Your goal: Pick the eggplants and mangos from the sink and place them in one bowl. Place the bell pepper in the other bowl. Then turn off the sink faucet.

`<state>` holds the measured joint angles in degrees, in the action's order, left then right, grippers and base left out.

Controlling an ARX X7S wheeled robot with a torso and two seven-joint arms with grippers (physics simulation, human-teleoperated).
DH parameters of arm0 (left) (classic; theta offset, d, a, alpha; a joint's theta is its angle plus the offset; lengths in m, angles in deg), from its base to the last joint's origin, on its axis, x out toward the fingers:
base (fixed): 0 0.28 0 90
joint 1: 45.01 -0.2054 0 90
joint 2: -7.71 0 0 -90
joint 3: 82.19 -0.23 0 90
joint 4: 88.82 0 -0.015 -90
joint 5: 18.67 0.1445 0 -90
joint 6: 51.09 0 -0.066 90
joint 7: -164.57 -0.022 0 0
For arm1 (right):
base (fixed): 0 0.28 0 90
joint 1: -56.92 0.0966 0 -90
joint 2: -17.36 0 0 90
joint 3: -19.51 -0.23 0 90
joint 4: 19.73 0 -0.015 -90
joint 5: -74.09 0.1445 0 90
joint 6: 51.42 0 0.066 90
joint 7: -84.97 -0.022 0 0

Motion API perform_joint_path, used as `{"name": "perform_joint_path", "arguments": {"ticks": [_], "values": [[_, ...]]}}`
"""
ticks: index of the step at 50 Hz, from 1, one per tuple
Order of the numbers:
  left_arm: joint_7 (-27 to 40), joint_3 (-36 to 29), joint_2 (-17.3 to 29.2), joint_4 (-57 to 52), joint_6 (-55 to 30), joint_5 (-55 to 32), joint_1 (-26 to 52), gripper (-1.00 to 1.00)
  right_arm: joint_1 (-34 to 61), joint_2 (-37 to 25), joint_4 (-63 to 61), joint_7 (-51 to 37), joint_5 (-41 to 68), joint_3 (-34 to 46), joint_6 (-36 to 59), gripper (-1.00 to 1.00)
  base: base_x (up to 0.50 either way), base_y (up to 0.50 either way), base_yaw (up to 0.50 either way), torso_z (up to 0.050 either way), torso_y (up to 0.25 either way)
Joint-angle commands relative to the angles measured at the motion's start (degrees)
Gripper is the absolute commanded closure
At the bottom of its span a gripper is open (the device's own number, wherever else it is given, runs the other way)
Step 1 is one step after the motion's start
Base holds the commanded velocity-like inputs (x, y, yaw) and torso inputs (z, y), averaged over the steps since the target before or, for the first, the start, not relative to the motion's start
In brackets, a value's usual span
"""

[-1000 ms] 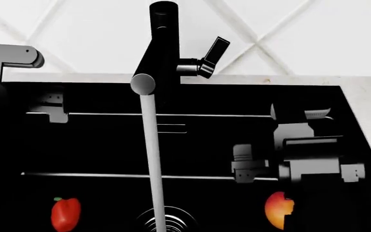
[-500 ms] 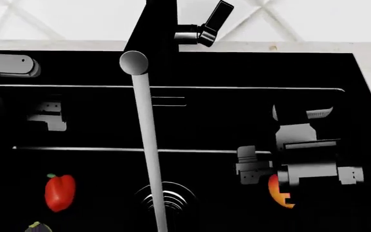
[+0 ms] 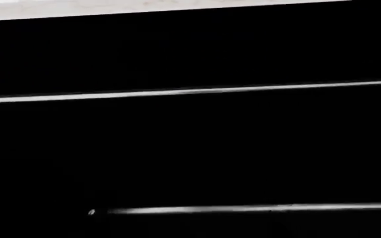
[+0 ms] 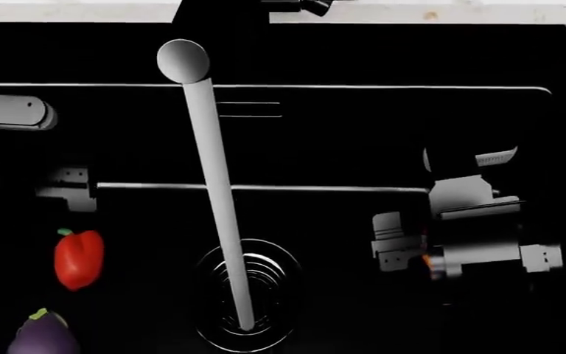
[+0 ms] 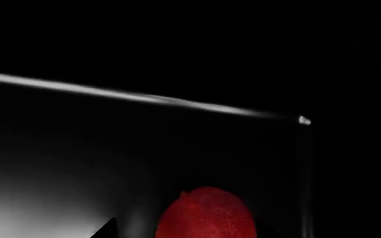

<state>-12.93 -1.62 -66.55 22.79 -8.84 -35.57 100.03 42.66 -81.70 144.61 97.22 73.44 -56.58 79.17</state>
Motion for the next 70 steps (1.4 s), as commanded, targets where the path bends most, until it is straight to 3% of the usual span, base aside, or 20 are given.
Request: {"name": "perform_joint_path", "arguments": {"ticks": [1,11,12,27,30,33,38,43,47,55,57,61,66,70], "values": [[-0.2,0.5,-0.1,-1.1,0.3,-0.2,-0.8,-1.00,-0.9,0.3,0.6,0.8,0.5,-0.8,0.3,-1.00,0.00,0.00,0.00,0.002,-0.154],[0.7,2.1,-0.8,0.3,-0.1,-1.2,-0.3,-1.00,-0.9,0.1,0.6,-1.2,-0.5,2.1,0.1,-1.00,0.00,0.00,0.00,0.002,-0.121],[0.4,1.8,-0.7,0.1,-0.2,-1.1,-0.3,-1.00,-0.9,0.0,0.6,-1.6,-0.3,1.9,0.2,1.00,0.00,0.00,0.00,0.000,0.000],[2.4,2.9,0.0,-4.1,-6.8,-2.7,-0.3,-1.00,2.3,-0.3,0.6,-2.3,1.3,0.0,-2.1,1.00,0.00,0.00,0.00,0.000,0.000],[3.1,4.7,0.6,-9.8,-13.1,-5.2,-0.4,-1.00,2.8,-0.2,0.6,-1.4,1.3,0.0,-2.1,1.00,0.00,0.00,0.00,0.000,0.000],[4.0,2.3,2.3,-14.9,-19.1,-5.1,-0.6,-1.00,2.7,-0.2,0.6,-1.1,1.4,0.1,-2.0,1.00,0.00,0.00,0.00,0.000,0.000],[4.6,6.1,2.8,-23.4,-35.6,-10.9,-0.6,-1.00,1.9,-0.5,0.6,-0.7,1.4,0.1,-1.9,1.00,0.00,0.00,0.00,0.000,0.000],[5.0,6.5,4.4,-26.1,-41.7,-12.6,0.9,-1.00,1.7,-0.2,0.6,-0.6,1.2,0.4,-1.9,1.00,0.00,0.00,0.00,0.000,0.000],[24.3,5.0,10.0,-22.4,-42.2,-40.6,1.2,-1.00,1.3,-0.2,0.5,-0.7,1.2,0.4,-1.9,1.00,0.00,0.00,0.00,0.000,0.000],[43.1,4.0,13.5,-16.3,-41.8,-64.5,-0.2,-1.00,0.4,-0.2,0.6,-0.4,1.1,0.6,-1.6,1.00,0.00,0.00,0.00,0.000,0.000],[45.5,4.0,13.7,-15.7,-41.3,-67.6,-0.6,-1.00,0.3,-0.2,0.6,-0.4,1.1,0.7,-1.5,1.00,0.00,0.00,0.00,0.000,0.000],[44.1,1.7,14.7,-15.3,-40.2,-67.1,-1.3,-1.00,0.0,0.0,0.6,-0.3,0.9,0.9,-1.2,1.00,0.00,0.00,0.00,0.000,0.000],[51.8,2.2,14.2,-11.2,-40.7,-74.4,-1.0,-1.00,0.1,0.1,0.6,-0.2,0.9,1.0,-0.9,1.00,0.00,0.00,0.00,0.000,0.000],[50.4,-0.2,14.8,-11.1,-39.6,-72.9,-1.7,-1.00,-0.1,0.1,0.6,0.0,0.9,1.0,-1.0,1.00,0.00,0.00,0.00,0.000,0.000]]}}
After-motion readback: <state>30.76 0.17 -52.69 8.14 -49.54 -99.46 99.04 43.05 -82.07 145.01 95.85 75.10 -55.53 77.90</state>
